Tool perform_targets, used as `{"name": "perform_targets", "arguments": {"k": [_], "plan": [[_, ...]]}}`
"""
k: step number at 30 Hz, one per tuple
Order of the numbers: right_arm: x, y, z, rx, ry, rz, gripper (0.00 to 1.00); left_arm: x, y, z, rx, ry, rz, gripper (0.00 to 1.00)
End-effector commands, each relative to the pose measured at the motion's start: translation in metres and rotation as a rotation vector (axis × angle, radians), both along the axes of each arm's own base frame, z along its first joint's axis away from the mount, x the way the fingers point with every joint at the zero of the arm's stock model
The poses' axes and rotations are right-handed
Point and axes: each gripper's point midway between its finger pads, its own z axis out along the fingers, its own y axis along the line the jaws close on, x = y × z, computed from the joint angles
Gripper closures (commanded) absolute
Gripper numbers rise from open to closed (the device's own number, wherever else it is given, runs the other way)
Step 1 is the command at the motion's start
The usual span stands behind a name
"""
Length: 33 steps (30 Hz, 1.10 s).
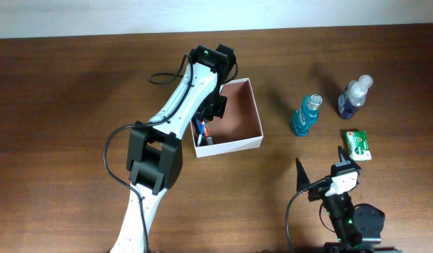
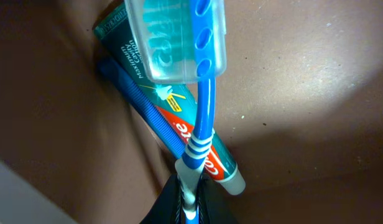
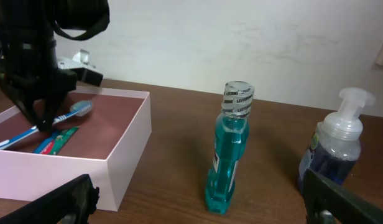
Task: Pack container
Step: 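Lower the toothbrush into the box and open the left gripper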
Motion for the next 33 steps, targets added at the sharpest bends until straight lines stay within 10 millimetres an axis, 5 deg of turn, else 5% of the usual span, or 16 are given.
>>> {"name": "perform_targets", "arguments": {"k": [1,4,7,22,24,29,33], "plan": [[0.0,-0.001,-0.003,0.004,0.002,-0.005,0.02,0.001,0.004,0.01,-0.004,-0.02,-0.006,0.93],[0.0,0.0,-0.003,0.004,0.002,-0.005,0.02,0.002,0.004,0.01,-0.006,-0.025,-0.006,0.91],[0.0,-0.001,-0.003,0.004,0.002,-0.005,0.01,0.002,0.004,0.01,-0.006,-0.025,-0.006,0.79],[0.0,0.0,-0.003,0.004,0.002,-0.005,0.02,0.011,0.0,0.017,-0.026,-0.061,-0.01,0.77],[0.0,0.0,-0.003,0.004,0.002,-0.005,0.02,0.016,-0.003,0.026,-0.041,-0.089,-0.01,0.77],[0.0,0.0,-0.003,0.004,0.002,-0.005,0.02,0.037,-0.015,0.07,-0.107,-0.214,-0.009,0.48],[0.0,0.0,-0.003,0.004,0.002,-0.005,0.02,0.041,-0.007,0.098,-0.125,-0.258,0.018,0.47]]}}
